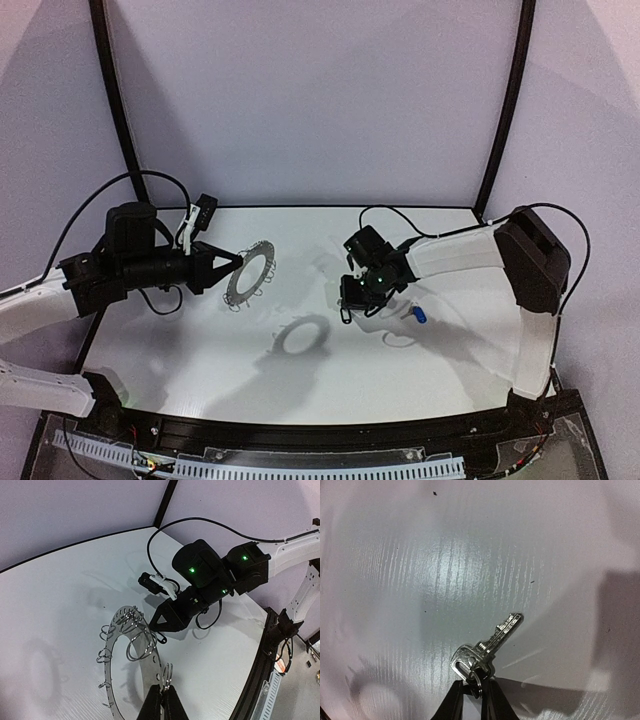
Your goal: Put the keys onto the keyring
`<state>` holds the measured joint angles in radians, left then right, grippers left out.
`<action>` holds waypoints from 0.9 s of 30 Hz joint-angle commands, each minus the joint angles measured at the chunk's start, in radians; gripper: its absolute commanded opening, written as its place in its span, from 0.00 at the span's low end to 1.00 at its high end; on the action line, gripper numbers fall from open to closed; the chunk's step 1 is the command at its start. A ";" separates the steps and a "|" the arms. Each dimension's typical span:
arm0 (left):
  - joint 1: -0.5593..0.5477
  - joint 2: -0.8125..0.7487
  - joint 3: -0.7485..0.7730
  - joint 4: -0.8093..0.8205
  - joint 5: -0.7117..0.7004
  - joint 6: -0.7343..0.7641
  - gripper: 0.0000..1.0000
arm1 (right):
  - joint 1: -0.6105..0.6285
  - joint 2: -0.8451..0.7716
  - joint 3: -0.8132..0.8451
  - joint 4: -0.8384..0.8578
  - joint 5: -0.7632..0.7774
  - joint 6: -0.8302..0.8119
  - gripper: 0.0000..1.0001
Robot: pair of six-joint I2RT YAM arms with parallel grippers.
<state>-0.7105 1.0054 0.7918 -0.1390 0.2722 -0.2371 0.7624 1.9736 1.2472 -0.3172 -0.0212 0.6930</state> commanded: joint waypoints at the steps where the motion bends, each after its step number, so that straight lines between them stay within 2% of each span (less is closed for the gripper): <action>1: 0.000 -0.027 -0.007 0.010 0.011 -0.006 0.01 | -0.011 0.021 0.020 0.024 0.016 0.010 0.16; 9: 0.000 -0.025 -0.008 0.010 0.011 -0.012 0.01 | -0.011 0.026 0.020 0.027 0.016 0.008 0.10; 14: 0.000 -0.023 -0.011 0.009 0.013 -0.019 0.01 | -0.011 0.029 0.022 0.033 0.042 0.000 0.00; 17: 0.000 -0.023 -0.010 0.009 0.010 -0.018 0.01 | -0.011 0.013 0.019 0.042 0.048 -0.026 0.00; 20: 0.000 -0.026 -0.008 0.009 0.008 -0.012 0.01 | -0.011 -0.034 0.019 0.040 0.050 -0.083 0.00; 24: 0.000 -0.024 -0.001 0.018 0.017 0.006 0.01 | -0.011 -0.152 -0.037 0.088 0.026 -0.268 0.00; 27: 0.000 -0.016 0.002 0.045 0.043 0.019 0.01 | -0.011 -0.300 -0.144 0.206 -0.134 -0.473 0.00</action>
<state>-0.7105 1.0054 0.7918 -0.1406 0.2802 -0.2417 0.7586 1.8355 1.1866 -0.2493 -0.0235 0.4694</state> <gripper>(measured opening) 0.008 0.015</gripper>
